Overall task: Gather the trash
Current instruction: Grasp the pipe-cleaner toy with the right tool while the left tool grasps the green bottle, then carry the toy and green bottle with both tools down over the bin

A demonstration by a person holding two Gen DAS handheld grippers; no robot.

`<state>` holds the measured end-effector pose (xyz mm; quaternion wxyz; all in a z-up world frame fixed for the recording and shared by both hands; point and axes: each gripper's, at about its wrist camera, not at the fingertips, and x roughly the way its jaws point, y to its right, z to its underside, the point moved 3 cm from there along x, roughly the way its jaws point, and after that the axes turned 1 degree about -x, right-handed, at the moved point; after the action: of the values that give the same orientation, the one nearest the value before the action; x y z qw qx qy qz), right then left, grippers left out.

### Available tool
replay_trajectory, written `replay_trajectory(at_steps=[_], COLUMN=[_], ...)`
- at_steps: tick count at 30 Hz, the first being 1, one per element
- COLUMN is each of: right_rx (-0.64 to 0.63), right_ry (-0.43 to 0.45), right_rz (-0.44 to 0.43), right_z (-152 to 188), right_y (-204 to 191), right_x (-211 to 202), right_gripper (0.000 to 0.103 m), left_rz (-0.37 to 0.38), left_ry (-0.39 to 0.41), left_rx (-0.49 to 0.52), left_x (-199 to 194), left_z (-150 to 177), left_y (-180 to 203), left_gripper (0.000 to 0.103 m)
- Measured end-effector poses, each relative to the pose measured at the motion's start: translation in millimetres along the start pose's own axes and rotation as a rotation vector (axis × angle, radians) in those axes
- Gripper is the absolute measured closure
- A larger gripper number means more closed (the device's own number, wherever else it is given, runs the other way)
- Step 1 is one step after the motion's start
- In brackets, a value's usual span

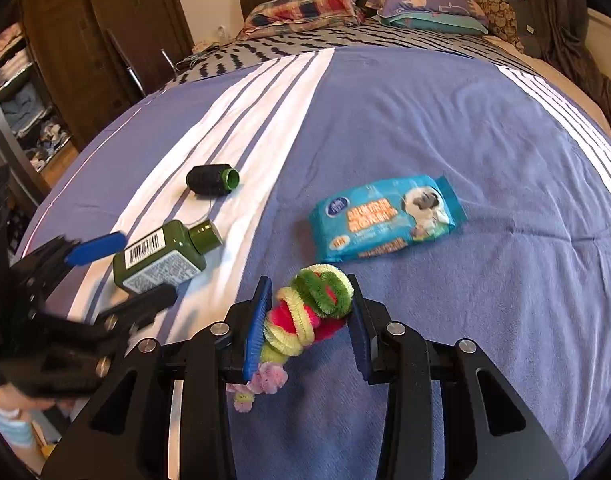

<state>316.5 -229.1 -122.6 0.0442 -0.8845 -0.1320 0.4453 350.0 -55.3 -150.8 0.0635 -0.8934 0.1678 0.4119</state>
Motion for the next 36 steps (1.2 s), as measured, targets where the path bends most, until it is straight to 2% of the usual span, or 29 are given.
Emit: replay_trajectory(at_steps=[2,4,8,13,20,25,30,36], right_rx=[0.003,0.008,0.017,0.025,-0.01,-0.025,-0.006,0.013], right_ry=[0.0,-0.002,0.001,0.028,0.098,0.128,0.142,0.135], right_rz=[0.003,0.006,0.019,0.015,0.013,0.029,0.034,0.024], right_z=[1,5,13,31,67,111,151,197], right_y=[2,4,4,-2,-24,-36,-39,-37], right_x=[-1,-3,-11,-43,-108,-150,-176,-197], right_gripper=[0.066,0.066,0.066,0.066,0.066,0.066,0.066,0.066], left_rz=[0.014,0.031,0.035,0.044,0.052,0.065,0.071,0.106], left_ry=[-0.016,-0.024,-0.025,-0.01,0.054,0.092,0.102,0.097], left_rx=[-0.003,-0.001,0.0,0.005,0.011,0.006,0.006,-0.011], left_x=[5,6,-7,-43,-118,-165,-192,-210], left_z=[-2,-2,3,21,60,92,124,177], left_y=[1,3,11,24,51,72,91,112], left_gripper=[0.052,0.064,0.079,0.079,0.079,0.079,0.079,0.079])
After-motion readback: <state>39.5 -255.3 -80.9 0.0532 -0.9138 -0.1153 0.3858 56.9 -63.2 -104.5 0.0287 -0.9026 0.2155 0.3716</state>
